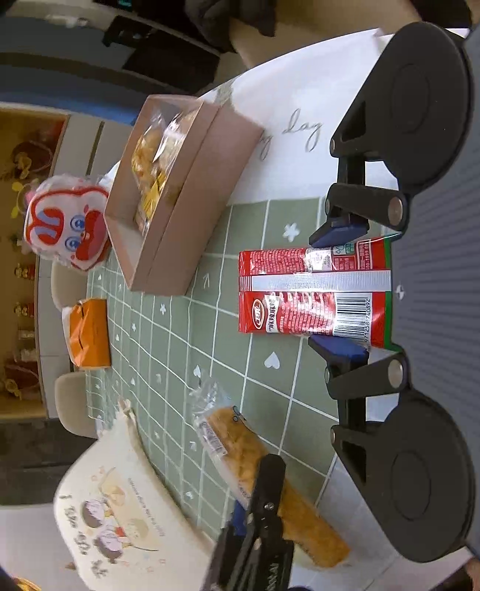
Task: Organize snacks
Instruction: 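Carry both packets into the pink box and open both grippers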
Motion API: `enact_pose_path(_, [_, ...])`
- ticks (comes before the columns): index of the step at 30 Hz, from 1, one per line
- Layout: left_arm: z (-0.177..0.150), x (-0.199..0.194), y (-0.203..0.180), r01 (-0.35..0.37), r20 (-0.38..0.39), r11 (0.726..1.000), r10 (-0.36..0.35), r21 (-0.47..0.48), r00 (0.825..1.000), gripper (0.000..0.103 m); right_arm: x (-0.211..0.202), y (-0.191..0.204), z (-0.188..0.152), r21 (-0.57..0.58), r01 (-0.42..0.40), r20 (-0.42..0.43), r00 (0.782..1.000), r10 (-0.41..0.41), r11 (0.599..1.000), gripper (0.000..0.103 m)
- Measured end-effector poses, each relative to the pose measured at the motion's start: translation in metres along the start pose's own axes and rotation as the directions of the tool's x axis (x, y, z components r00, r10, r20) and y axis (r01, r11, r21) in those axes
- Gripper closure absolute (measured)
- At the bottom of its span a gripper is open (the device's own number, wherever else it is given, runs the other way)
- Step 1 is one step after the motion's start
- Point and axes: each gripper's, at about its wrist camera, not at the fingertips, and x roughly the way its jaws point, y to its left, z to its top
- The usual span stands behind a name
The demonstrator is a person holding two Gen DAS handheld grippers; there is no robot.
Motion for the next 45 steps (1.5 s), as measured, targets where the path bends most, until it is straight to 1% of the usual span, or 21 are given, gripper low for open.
enact_pose_path(4, [0.006,-0.006,-0.006,0.013,0.042,1.000,-0.013,-0.003,0.999,0.068,-0.019,-0.017,0.003,0.061,-0.005,0.035,0.999,0.003,0.998,0.054])
enact_pose_path(7, [0.020,-0.017,-0.013,0.034,0.108,0.999,-0.034,0.003,0.994,0.068,-0.038,-0.027,0.010,0.082,0.005,0.098,0.995,-0.013,0.997,0.054])
enact_pose_path(9, [0.038,-0.026,-0.019,0.049,0.168,0.999,-0.051,0.015,0.984,0.068,-0.055,-0.035,0.018,0.098,0.000,0.154,0.988,-0.015,0.995,0.054])
enact_pose_path(11, [0.060,-0.034,-0.026,0.059,0.242,0.998,-0.065,0.030,0.968,0.068,-0.075,-0.044,0.031,0.111,-0.007,0.222,0.975,-0.018,0.994,0.054])
enact_pose_path(14, [0.104,-0.035,-0.036,0.108,0.365,0.994,-0.111,0.029,0.924,0.068,-0.103,-0.060,0.056,0.134,-0.018,0.315,0.949,-0.026,0.991,0.054])
enact_pose_path(16, [0.131,-0.023,-0.041,0.141,0.414,0.989,-0.141,0.031,0.899,0.068,-0.115,-0.072,0.074,0.154,0.001,0.361,0.931,-0.058,0.988,0.054])
enact_pose_path(17, [0.145,-0.011,-0.044,0.146,0.432,0.989,-0.143,0.026,0.890,0.068,-0.119,-0.078,0.082,0.167,0.020,0.379,0.922,-0.083,0.986,0.054])
enact_pose_path(18, [0.156,0.001,-0.047,0.142,0.436,0.990,-0.138,0.024,0.889,0.068,-0.122,-0.084,0.089,0.181,0.038,0.390,0.915,-0.107,0.983,0.054])
enact_pose_path(19, [0.165,0.015,-0.048,0.135,0.431,0.991,-0.130,0.019,0.893,0.068,-0.122,-0.090,0.095,0.192,0.051,0.397,0.909,-0.125,0.980,0.054])
enact_pose_path(23, [0.198,0.089,-0.048,0.162,0.332,0.986,-0.137,-0.050,0.933,0.068,-0.113,-0.117,0.106,0.224,0.104,0.404,0.895,-0.189,0.969,0.054])
enact_pose_path(26, [0.219,0.143,-0.043,0.209,0.272,0.973,-0.176,-0.099,0.946,0.068,-0.097,-0.130,0.109,0.217,0.116,0.404,0.893,-0.198,0.969,0.054])
enact_pose_path(27, [0.223,0.161,-0.042,0.200,0.231,0.975,-0.175,-0.091,0.957,0.068,-0.090,-0.133,0.111,0.218,0.116,0.400,0.895,-0.197,0.969,0.054])
enact_pose_path(29, [0.226,0.196,-0.041,0.138,0.119,0.987,-0.129,-0.079,0.985,0.068,-0.072,-0.143,0.111,0.229,0.108,0.382,0.904,-0.191,0.967,0.054])
enact_pose_path(30, [0.223,0.208,-0.039,0.111,0.080,0.991,-0.105,-0.078,0.991,0.069,-0.064,-0.146,0.110,0.236,0.099,0.372,0.910,-0.184,0.967,0.054])
enact_pose_path(32, [0.213,0.215,-0.033,0.118,0.058,0.991,-0.114,-0.065,0.992,0.069,-0.049,-0.154,0.108,0.244,0.085,0.347,0.923,-0.169,0.966,0.054])
enact_pose_path(34, [0.208,0.208,-0.029,0.122,0.071,0.992,-0.120,-0.024,0.990,0.069,-0.032,-0.159,0.106,0.238,0.074,0.323,0.935,-0.150,0.968,0.054])
enact_pose_path(36, [0.203,0.197,-0.029,0.078,0.090,0.996,-0.082,0.047,0.993,0.069,-0.012,-0.160,0.108,0.238,0.064,0.293,0.947,-0.134,0.969,0.054])
enact_pose_path(38, [0.198,0.188,-0.032,0.003,0.094,0.993,-0.014,0.120,0.995,0.069,0.012,-0.159,0.113,0.248,0.035,0.250,0.963,-0.099,0.968,0.054])
enact_pose_path(40, [0.195,0.182,-0.030,-0.030,0.091,0.989,0.017,0.143,0.996,0.069,0.040,-0.155,0.119,0.266,0.006,0.189,0.980,-0.059,0.964,0.054])
enact_pose_path(42, [0.189,0.174,-0.026,-0.005,0.071,0.992,-0.004,0.126,0.997,0.069,0.068,-0.150,0.125,0.269,-0.007,0.123,0.992,-0.028,0.963,0.054])
enact_pose_path(45, [0.185,0.169,-0.018,0.031,0.047,0.995,-0.035,0.092,0.998,0.069,0.108,-0.143,0.130,0.293,-0.015,0.054,0.999,-0.001,0.956,0.053])
